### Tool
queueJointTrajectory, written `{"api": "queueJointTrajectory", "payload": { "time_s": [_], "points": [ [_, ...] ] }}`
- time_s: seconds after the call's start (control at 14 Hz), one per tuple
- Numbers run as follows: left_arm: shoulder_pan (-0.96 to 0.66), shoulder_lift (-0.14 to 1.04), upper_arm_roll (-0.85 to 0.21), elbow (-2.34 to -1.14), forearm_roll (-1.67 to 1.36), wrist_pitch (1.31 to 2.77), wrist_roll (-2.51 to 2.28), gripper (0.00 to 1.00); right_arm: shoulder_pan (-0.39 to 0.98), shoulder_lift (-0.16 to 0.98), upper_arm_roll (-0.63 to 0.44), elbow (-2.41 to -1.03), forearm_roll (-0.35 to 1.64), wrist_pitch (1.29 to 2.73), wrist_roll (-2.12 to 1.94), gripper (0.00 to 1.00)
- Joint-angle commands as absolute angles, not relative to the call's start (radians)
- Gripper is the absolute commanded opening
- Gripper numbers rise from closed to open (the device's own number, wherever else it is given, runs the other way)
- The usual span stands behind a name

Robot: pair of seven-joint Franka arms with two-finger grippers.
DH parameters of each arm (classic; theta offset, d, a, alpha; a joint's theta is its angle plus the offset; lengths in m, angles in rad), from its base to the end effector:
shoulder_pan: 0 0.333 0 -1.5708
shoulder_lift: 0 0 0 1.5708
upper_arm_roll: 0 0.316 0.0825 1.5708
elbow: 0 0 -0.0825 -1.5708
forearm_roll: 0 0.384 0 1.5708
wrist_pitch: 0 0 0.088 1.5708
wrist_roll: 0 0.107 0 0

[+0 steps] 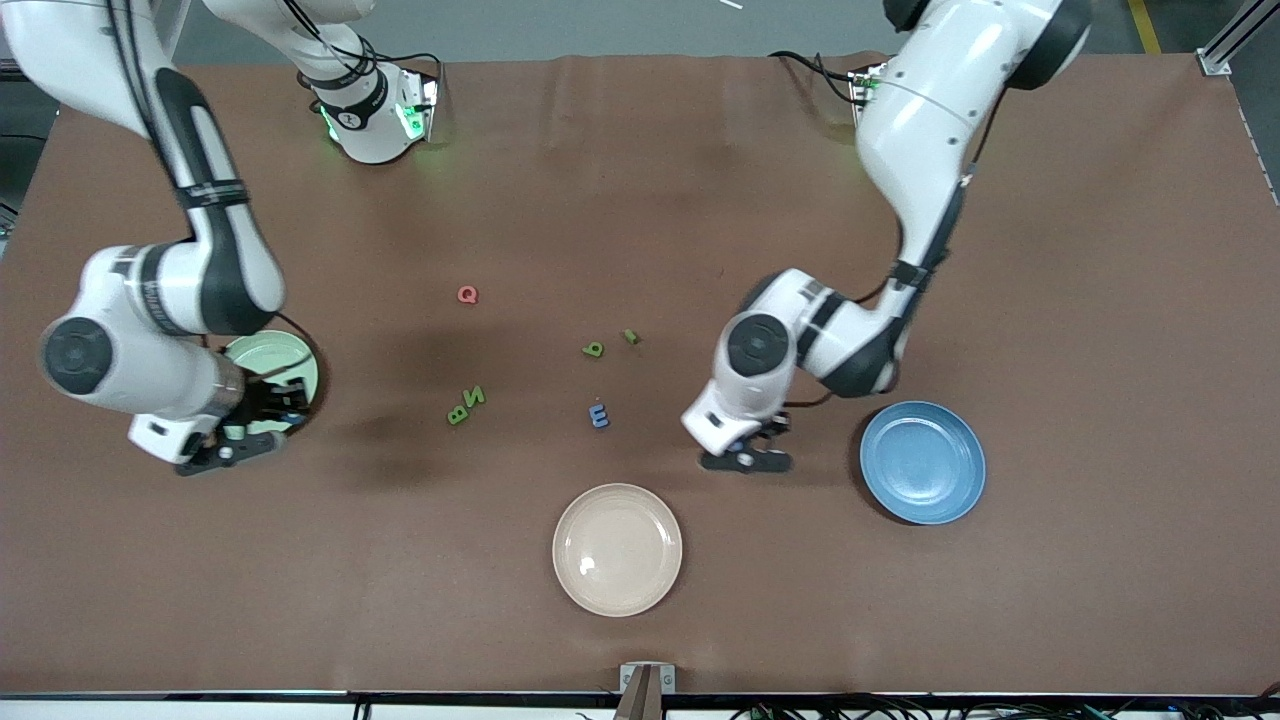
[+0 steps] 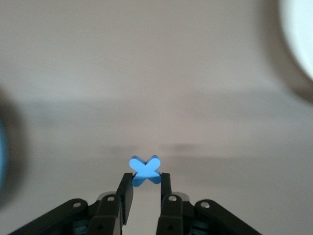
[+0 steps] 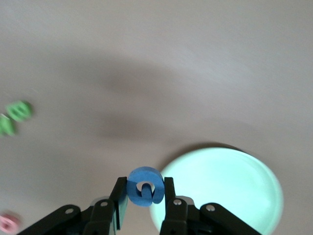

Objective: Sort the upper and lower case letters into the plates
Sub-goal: 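Drop the x on the blue plate while the right gripper drops G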

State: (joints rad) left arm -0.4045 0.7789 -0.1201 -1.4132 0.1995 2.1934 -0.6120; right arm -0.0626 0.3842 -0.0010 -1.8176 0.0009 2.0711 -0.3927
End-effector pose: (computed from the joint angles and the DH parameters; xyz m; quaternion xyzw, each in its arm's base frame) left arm 0.6435 -0.3443 0.2396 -0.9992 -0.0031 -0.0246 0.0307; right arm 0.6257 -0.0398 0.3176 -0.9844 -0.1632 0.0636 0.0150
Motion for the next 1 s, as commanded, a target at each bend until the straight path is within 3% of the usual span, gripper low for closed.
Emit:
{"api": "queueJointTrajectory", "payload": {
  "time_s": [0.0,0.29,0.57,0.93],
  "points": [
    [-0.307,0.7,-0.132,-1.476,0.216,2.142,-0.611,0.01,-0.171,0.348,0.02,-1.897,0.021,2.089,-0.523,0.18],
    [-0.198,0.644,-0.13,-1.529,0.216,2.014,-0.585,0.01,-0.276,0.35,0.02,-1.953,0.025,2.152,-0.648,0.19],
    [-0.071,0.633,-0.133,-1.612,0.216,2.026,-0.583,0.04,-0.31,0.35,0.018,-2.081,0.023,2.348,-0.693,0.19],
    [0.015,0.681,-0.135,-1.626,0.203,2.065,-0.583,0.08,-0.314,0.351,0.018,-2.19,0.023,2.46,-0.698,0.21]
  ]
}}
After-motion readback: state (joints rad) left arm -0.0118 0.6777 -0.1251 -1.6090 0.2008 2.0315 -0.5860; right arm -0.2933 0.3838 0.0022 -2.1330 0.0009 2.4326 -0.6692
